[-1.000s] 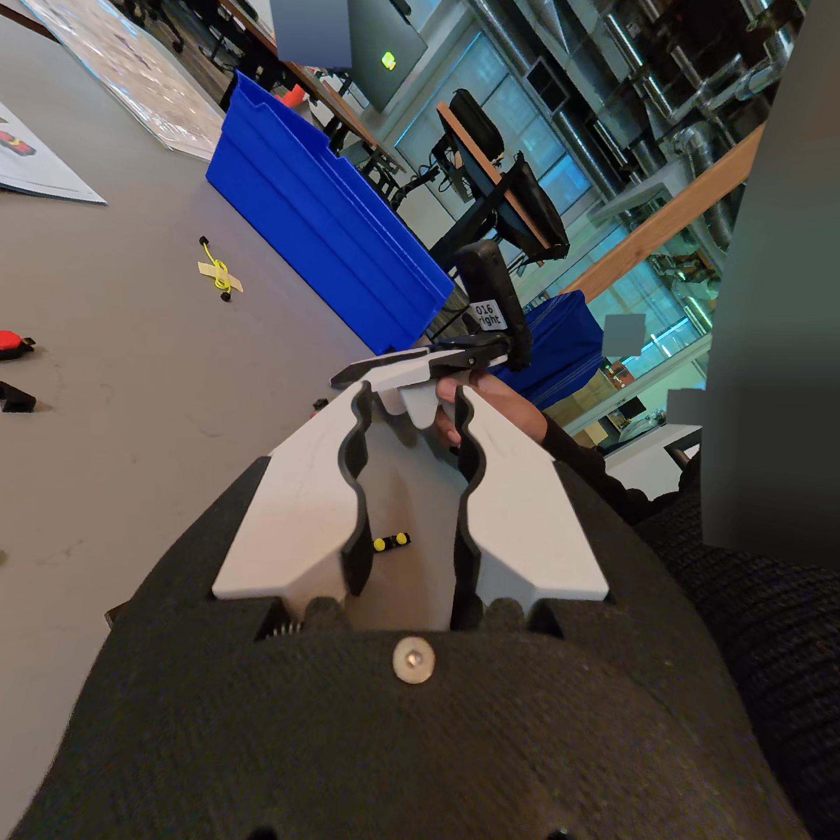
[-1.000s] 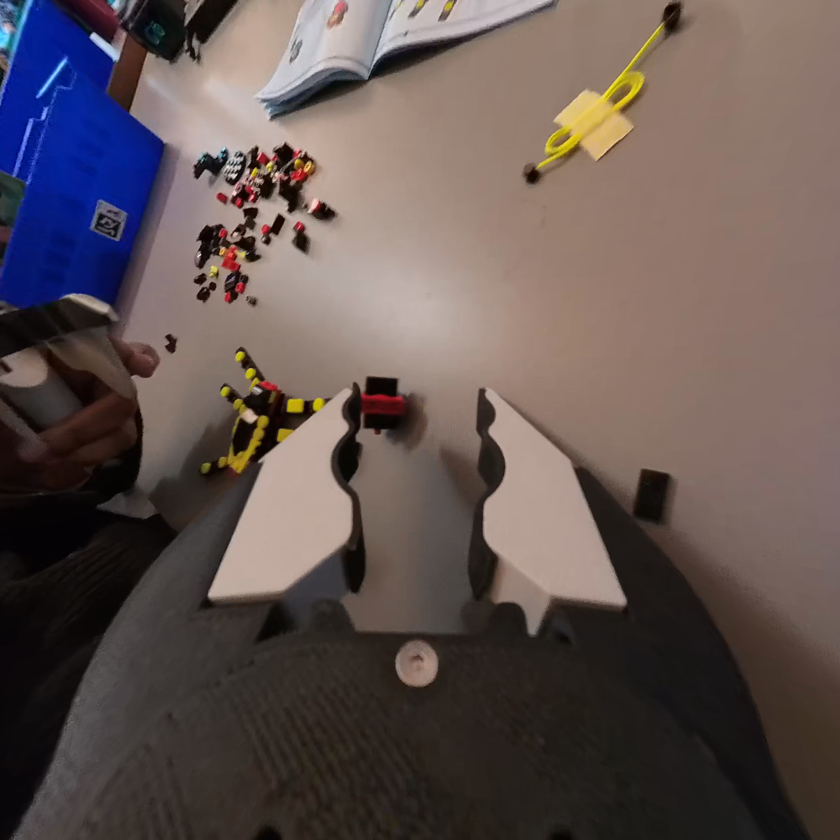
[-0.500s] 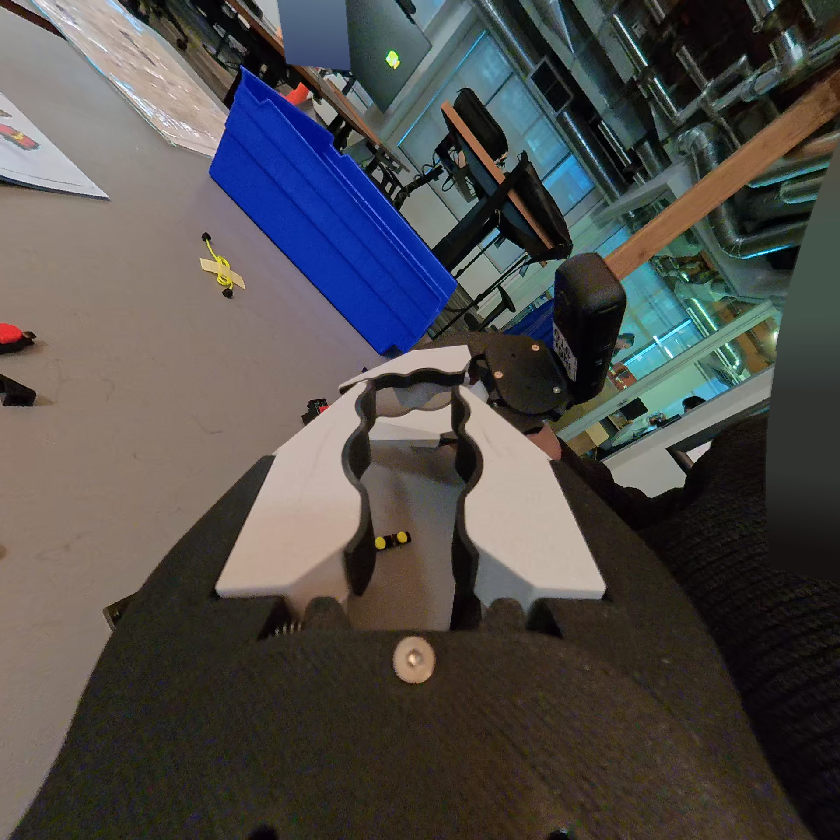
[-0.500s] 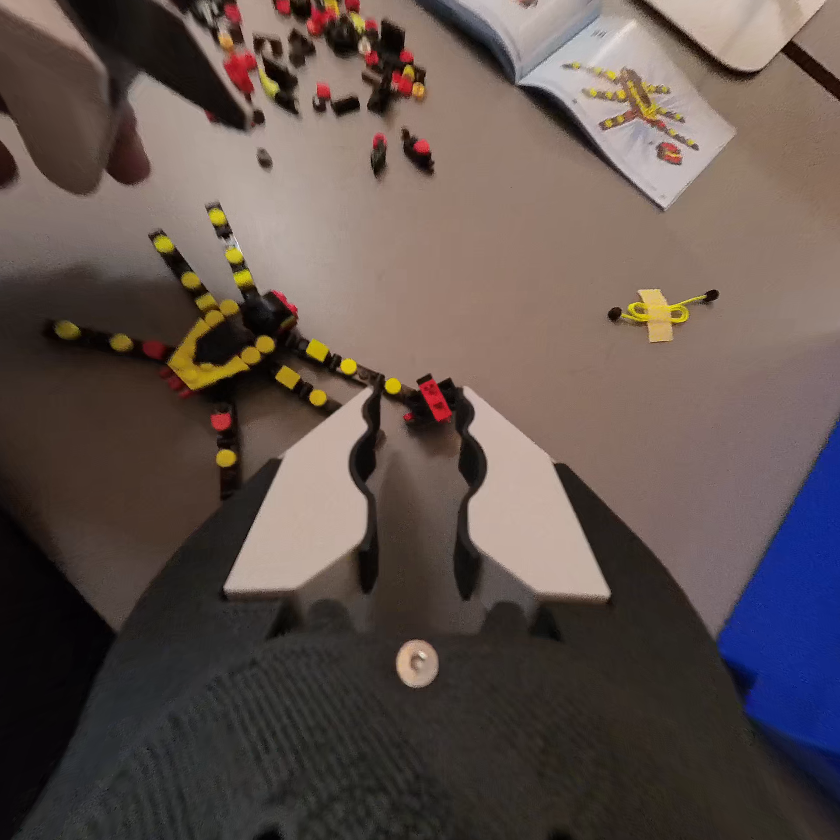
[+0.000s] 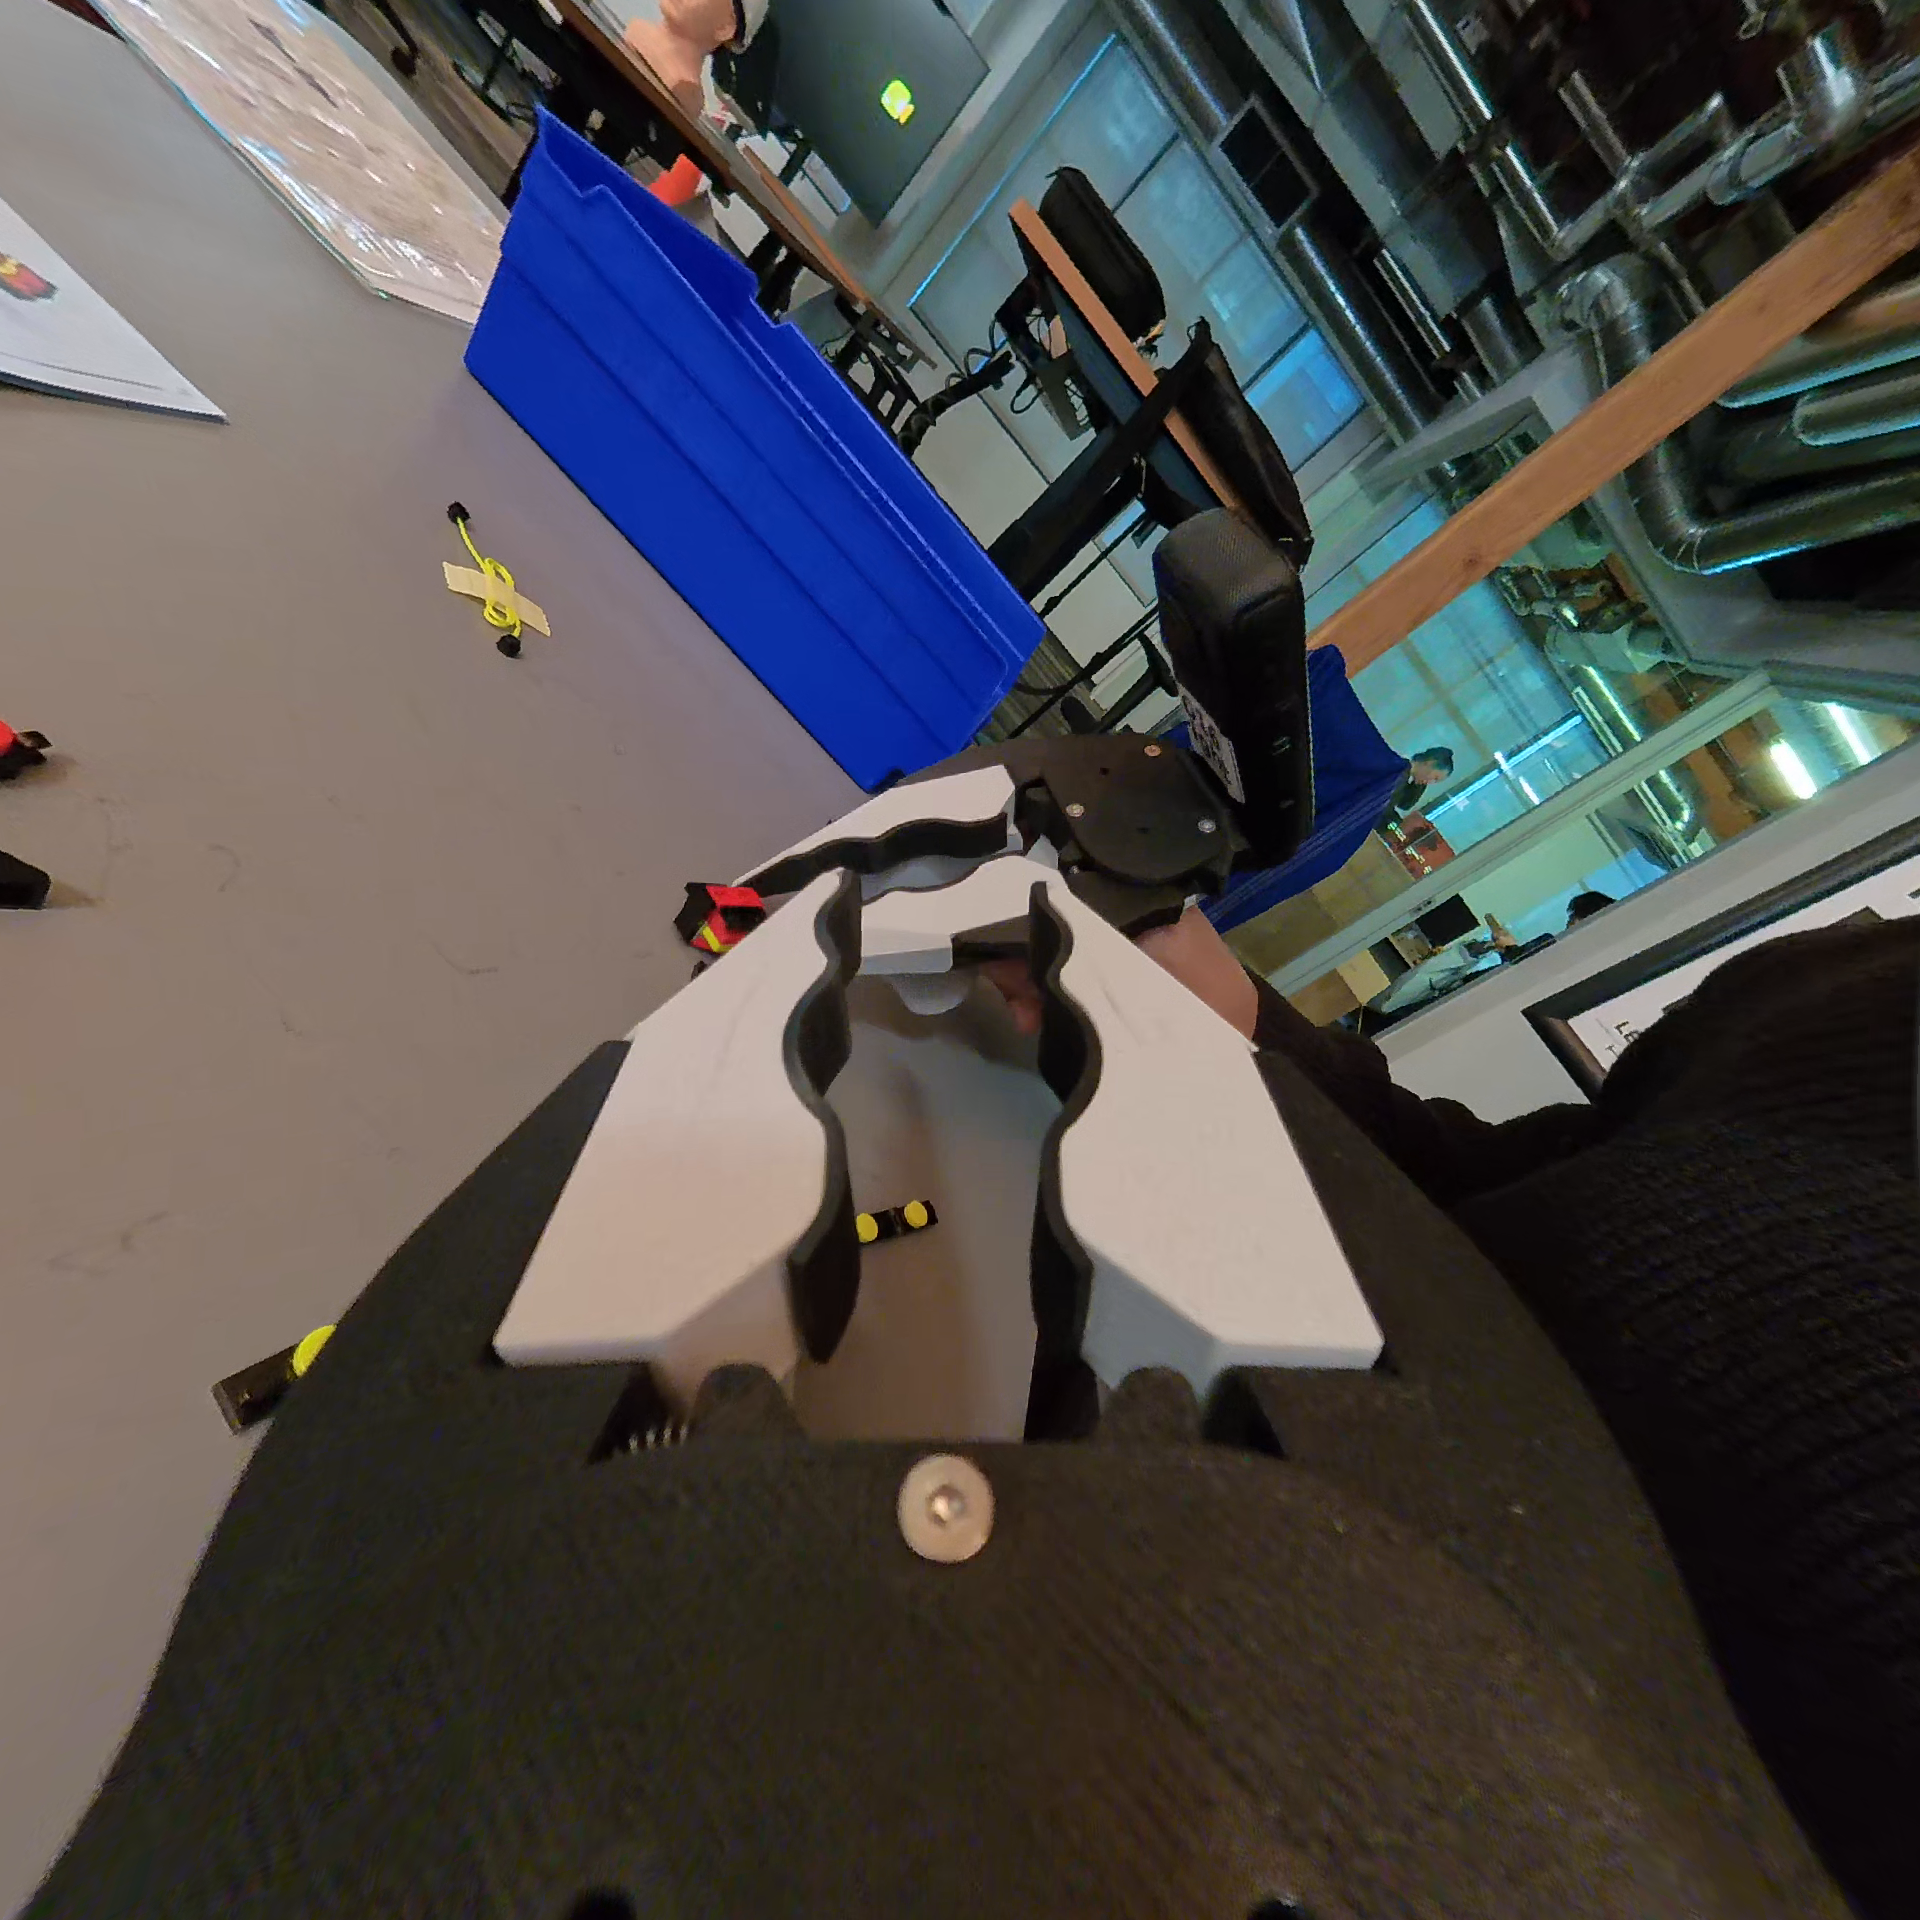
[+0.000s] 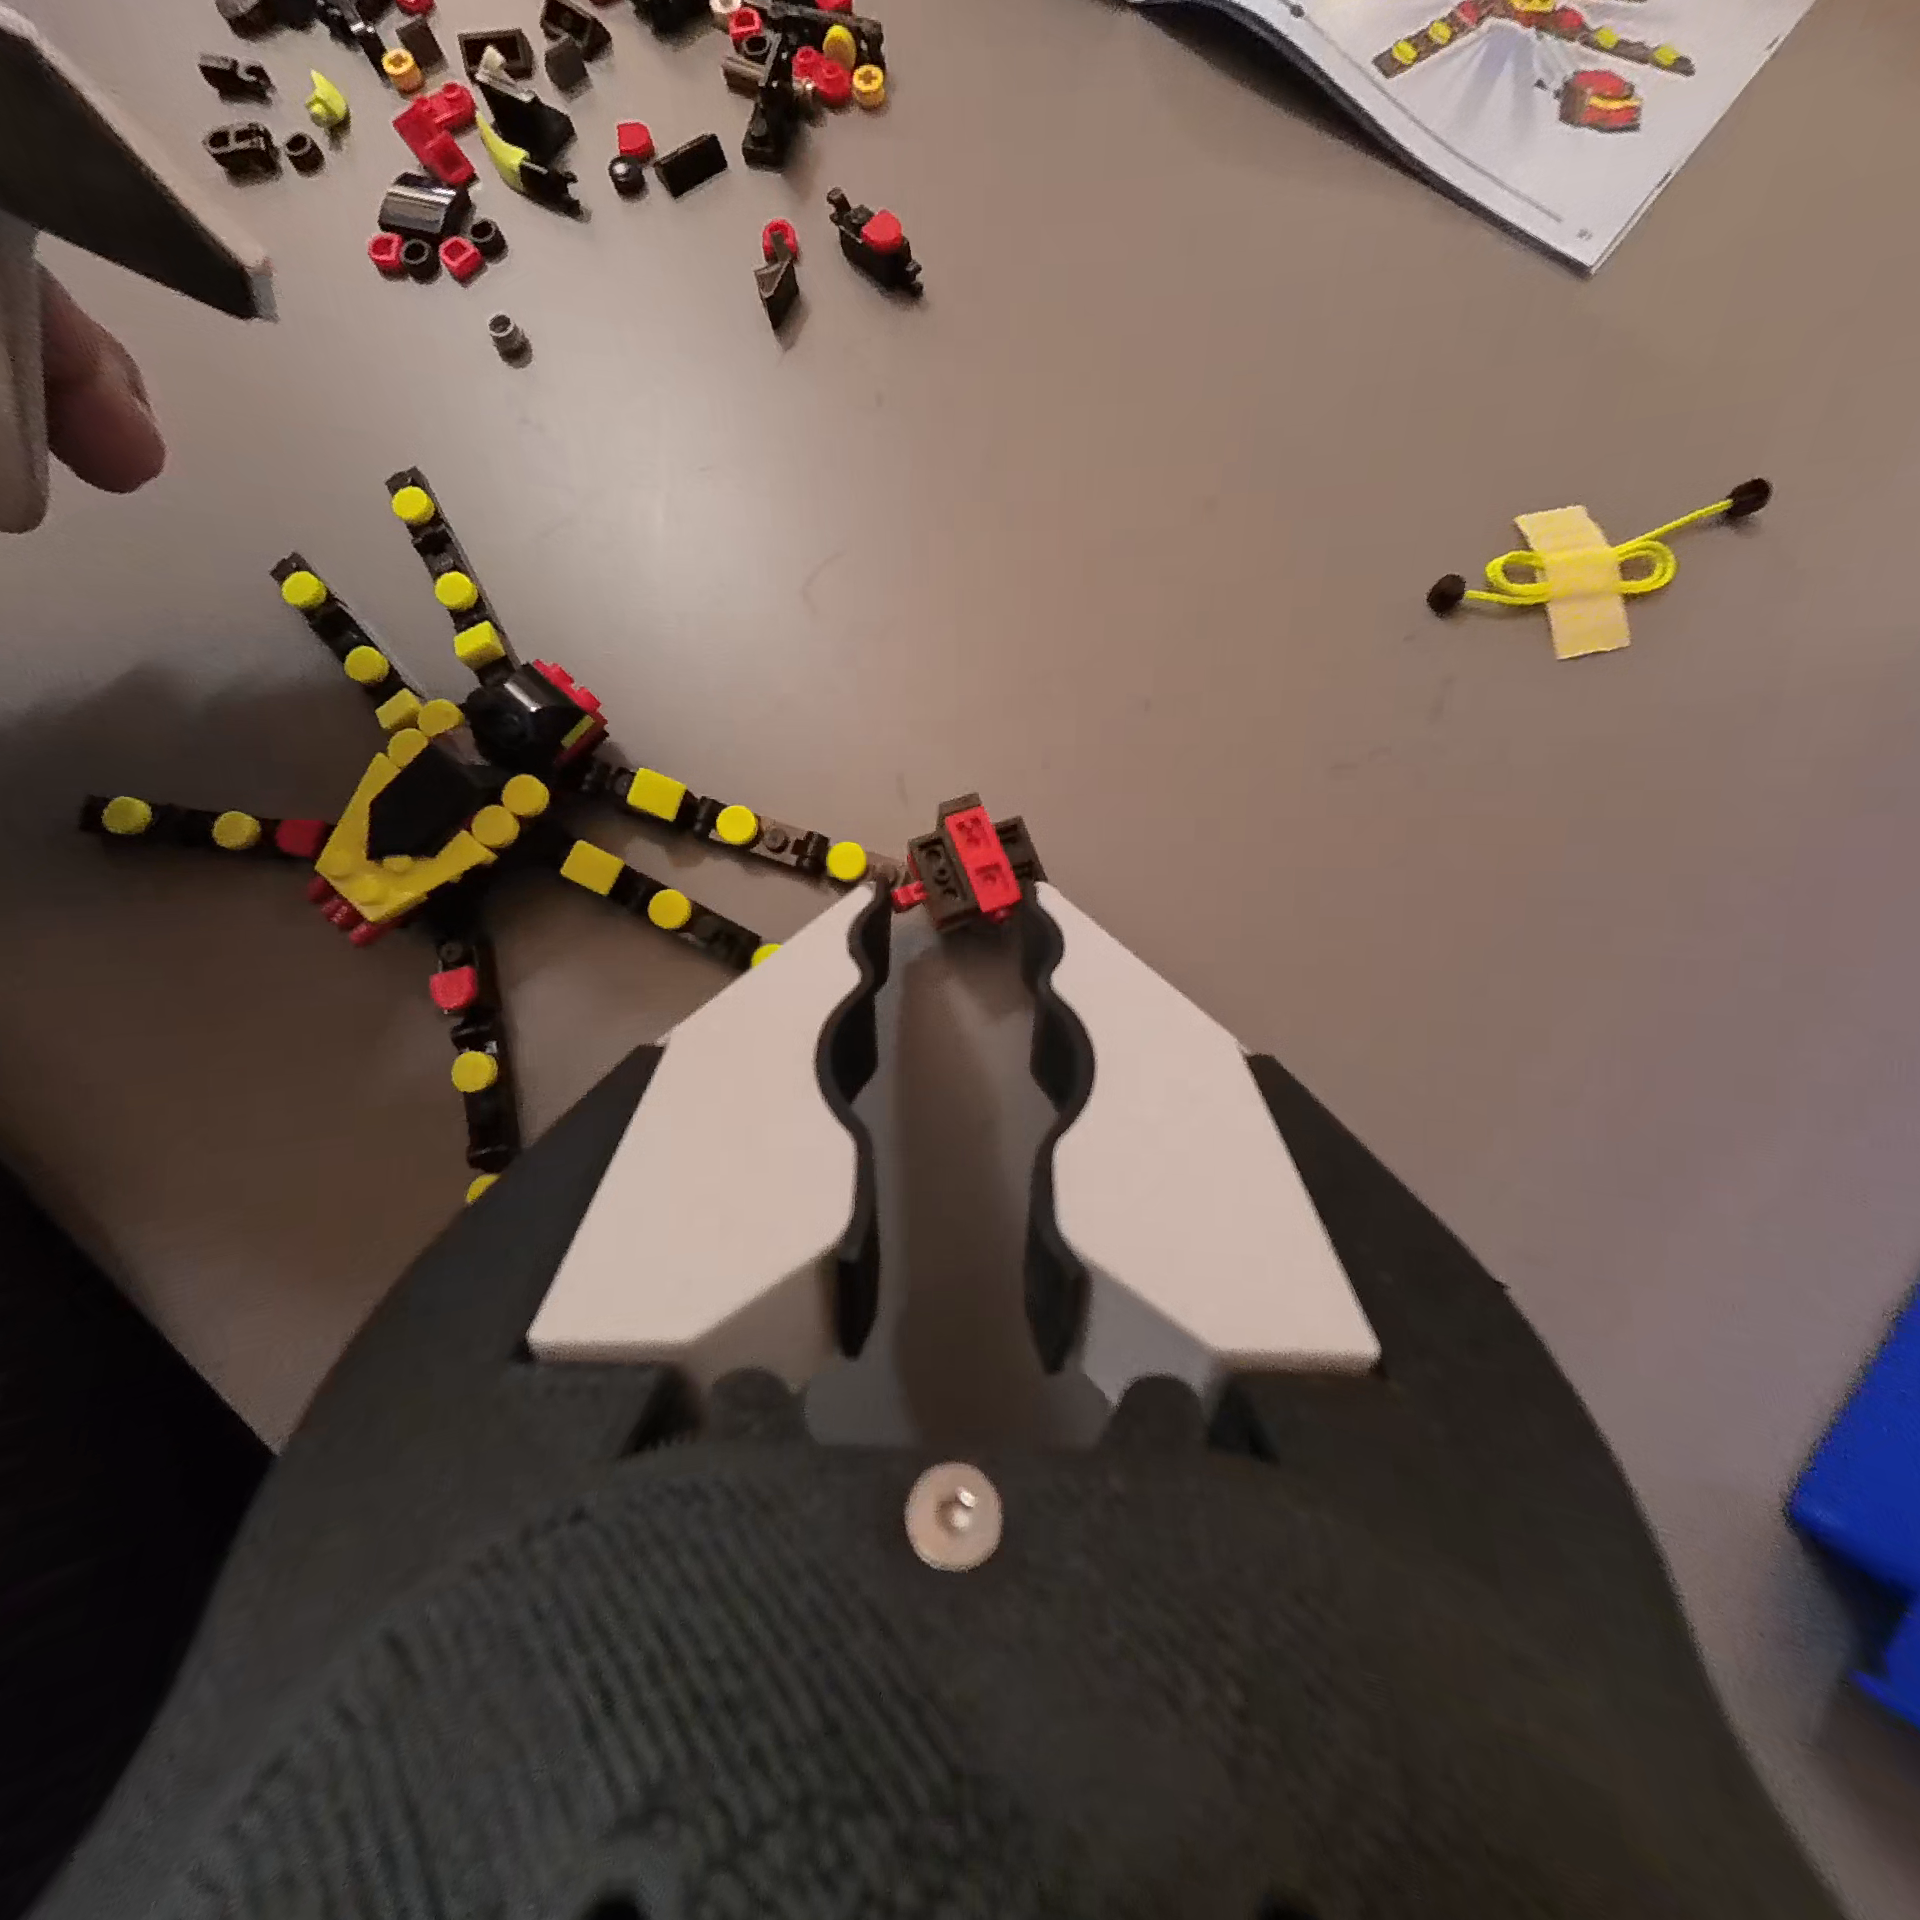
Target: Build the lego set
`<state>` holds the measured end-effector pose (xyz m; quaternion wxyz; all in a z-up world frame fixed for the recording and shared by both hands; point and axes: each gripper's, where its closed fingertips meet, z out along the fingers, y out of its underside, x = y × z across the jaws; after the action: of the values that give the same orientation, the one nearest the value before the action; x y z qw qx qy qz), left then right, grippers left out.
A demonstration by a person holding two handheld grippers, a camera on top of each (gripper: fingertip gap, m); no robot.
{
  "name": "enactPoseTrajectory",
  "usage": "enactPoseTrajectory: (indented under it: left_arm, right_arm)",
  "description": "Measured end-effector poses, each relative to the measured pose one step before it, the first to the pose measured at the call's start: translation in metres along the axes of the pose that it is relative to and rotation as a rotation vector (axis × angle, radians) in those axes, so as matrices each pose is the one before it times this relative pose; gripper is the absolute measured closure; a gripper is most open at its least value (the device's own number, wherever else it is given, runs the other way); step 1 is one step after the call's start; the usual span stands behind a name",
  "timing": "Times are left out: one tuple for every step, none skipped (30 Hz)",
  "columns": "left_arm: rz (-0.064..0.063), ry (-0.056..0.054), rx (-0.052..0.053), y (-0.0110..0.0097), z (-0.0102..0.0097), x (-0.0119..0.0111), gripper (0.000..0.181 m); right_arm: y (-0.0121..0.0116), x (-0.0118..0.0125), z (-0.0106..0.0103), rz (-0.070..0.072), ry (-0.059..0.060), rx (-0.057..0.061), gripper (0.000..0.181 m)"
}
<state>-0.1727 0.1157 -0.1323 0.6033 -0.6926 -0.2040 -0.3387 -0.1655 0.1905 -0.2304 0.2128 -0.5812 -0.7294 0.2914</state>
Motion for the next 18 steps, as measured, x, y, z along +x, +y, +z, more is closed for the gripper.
enactPoseTrajectory:
  left_arm:
    - [-0.0026, 0.0012, -0.0001, 0.00016, -0.00002, 0.00007, 0.152]
    - [-0.0032, 0.0019, -0.0009, 0.00024, 0.00001, 0.00005, 0.152]
    - [-0.0028, 0.0012, -0.0011, 0.00020, -0.00003, -0.00014, 0.152]
    - [-0.0017, 0.0006, -0.0002, 0.00002, -0.00007, -0.00022, 0.152]
    - [0.0006, 0.0013, 0.0015, -0.00050, -0.00030, -0.00015, 0.152]
    - [0.0037, 0.0030, 0.0027, -0.00091, -0.00041, 0.00031, 0.152]
    - [0.0085, 0.0039, 0.0028, -0.00123, -0.00057, 0.00078, 0.151]
    - [0.0136, 0.0070, 0.0010, -0.00102, -0.00040, 0.00151, 0.149]
    - [0.0179, 0.0141, -0.0022, -0.00041, -0.00003, 0.00311, 0.146]
    - [0.0202, 0.0141, -0.0110, 0.00088, 0.00073, 0.00349, 0.143]
    - [0.0244, 0.0097, -0.0198, 0.00242, 0.00126, 0.00314, 0.141]
    - [0.0301, 0.0052, -0.0214, 0.00309, 0.00155, 0.00277, 0.138]
    - [0.0325, -0.0002, -0.0171, 0.00281, 0.00175, 0.00215, 0.135]
    - [0.0316, -0.0019, -0.0148, 0.00248, 0.00152, 0.00187, 0.132]
    - [0.0296, -0.0048, -0.0135, 0.00216, 0.00134, 0.00132, 0.130]
    - [0.0263, -0.0074, -0.0078, 0.00130, 0.00099, 0.00071, 0.127]
    - [0.0230, -0.0082, -0.0025, 0.00038, 0.00046, 0.00040, 0.125]
    - [0.0207, -0.0067, 0.0014, -0.00031, 0.00012, 0.00056, 0.123]
  right_arm:
    - [-0.00058, 0.00023, -0.00086, 0.0034, -0.0031, 0.0046, 0.158]
    - [-0.00169, -0.00009, -0.00138, 0.0070, -0.0060, 0.0117, 0.158]
    - [-0.00289, -0.00071, -0.00211, 0.0112, -0.0109, 0.0202, 0.159]
    - [-0.00454, -0.00237, -0.00270, 0.0160, -0.0242, 0.0303, 0.158]
    - [-0.00606, -0.00522, -0.00301, 0.0234, -0.0450, 0.0419, 0.159]
    - [-0.00708, -0.00698, -0.00365, 0.0355, -0.0603, 0.0500, 0.158]
    - [-0.00742, -0.00735, -0.00378, 0.0473, -0.0665, 0.0524, 0.159]
    - [-0.00695, -0.00717, -0.00376, 0.0531, -0.0688, 0.0501, 0.159]
    - [-0.00568, -0.00618, -0.00378, 0.0511, -0.0646, 0.0437, 0.159]
    - [-0.00409, -0.00405, -0.00336, 0.0436, -0.0500, 0.0338, 0.159]
    - [-0.00223, -0.00236, -0.00285, 0.0344, -0.0364, 0.0206, 0.159]
    - [-0.00103, -0.00272, -0.00235, 0.0269, -0.0351, 0.0105, 0.159]
    - [-0.00076, -0.00402, -0.00177, 0.0246, -0.0397, 0.0087, 0.159]
    - [-0.00149, -0.00566, -0.00123, 0.0279, -0.0480, 0.0127, 0.159]
    - [-0.00198, -0.00786, -0.00046, 0.0335, -0.0600, 0.0174, 0.159]
    - [-0.00254, -0.00926, 0.00036, 0.0398, -0.0680, 0.0219, 0.159]
    - [-0.00262, -0.00974, 0.00094, 0.0450, -0.0723, 0.0248, 0.159]
    - [-0.00240, -0.00924, 0.00135, 0.0474, -0.0719, 0.0240, 0.159]
